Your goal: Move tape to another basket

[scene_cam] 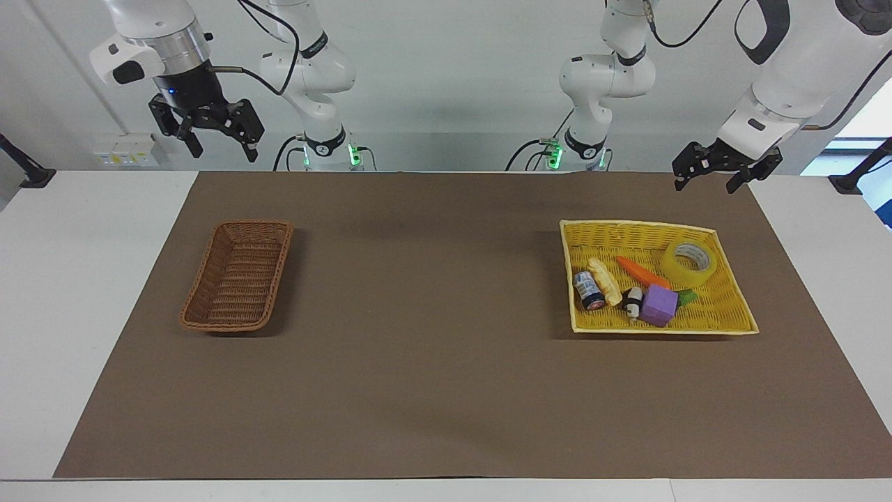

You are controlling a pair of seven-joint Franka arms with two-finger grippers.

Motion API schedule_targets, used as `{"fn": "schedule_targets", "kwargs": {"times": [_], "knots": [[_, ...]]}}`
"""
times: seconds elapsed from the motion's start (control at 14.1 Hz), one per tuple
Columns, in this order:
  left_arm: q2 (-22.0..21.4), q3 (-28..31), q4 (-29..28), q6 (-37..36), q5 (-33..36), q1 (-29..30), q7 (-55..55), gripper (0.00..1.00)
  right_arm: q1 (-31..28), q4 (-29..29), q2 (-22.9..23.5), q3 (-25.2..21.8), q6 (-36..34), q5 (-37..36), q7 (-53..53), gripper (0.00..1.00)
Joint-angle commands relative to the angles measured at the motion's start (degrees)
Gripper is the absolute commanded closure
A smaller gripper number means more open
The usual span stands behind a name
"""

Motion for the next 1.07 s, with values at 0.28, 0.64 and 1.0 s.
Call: {"fn": "schedule_targets", "kwargs": {"times": [0.28,0.64,1.0], "knots": [[0.48,0.09,1.95,0.27,-0.24,0.15,1.48,0.0,-0.58,-1.23,-0.75,0.02,0.8,1.28,-3.15,0.0],[0.13,0.09,1.43,0.55,-0.33,0.15,1.83,0.0,-0.67,-1.23,-0.75,0.02,0.8,1.28,-3.06,0.0],[0.04,0.09,1.34,0.63,-0.33,-0.03,1.83,0.0,-0.67,-1.23,-0.75,0.02,0.8,1.28,-3.06,0.0]]}}
